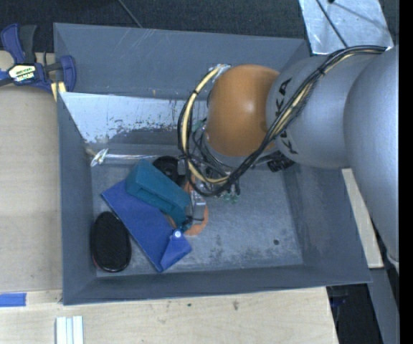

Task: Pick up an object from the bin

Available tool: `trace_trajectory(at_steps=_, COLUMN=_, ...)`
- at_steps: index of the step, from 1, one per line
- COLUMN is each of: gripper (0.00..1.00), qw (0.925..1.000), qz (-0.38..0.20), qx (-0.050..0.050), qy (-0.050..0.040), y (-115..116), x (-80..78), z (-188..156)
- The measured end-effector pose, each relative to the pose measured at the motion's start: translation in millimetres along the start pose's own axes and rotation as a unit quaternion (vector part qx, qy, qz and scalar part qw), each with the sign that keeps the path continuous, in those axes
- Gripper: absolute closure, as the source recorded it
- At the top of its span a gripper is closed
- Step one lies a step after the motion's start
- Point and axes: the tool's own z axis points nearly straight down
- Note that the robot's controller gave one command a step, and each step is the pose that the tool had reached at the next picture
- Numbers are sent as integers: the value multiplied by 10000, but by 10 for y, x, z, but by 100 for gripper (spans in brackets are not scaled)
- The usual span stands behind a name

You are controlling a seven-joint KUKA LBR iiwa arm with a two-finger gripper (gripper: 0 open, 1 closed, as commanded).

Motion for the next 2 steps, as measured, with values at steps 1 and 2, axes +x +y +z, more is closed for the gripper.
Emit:
trace_trajectory(at_steps=1, gripper=0, qw=10000, qz=68, qx=-4, qy=13, y=-57, x=116, z=-91)
trace_trajectory(at_steps=2, gripper=0, qw=9948, qz=-1023, qx=-3, qy=-15, y=-79, x=158, z=-538)
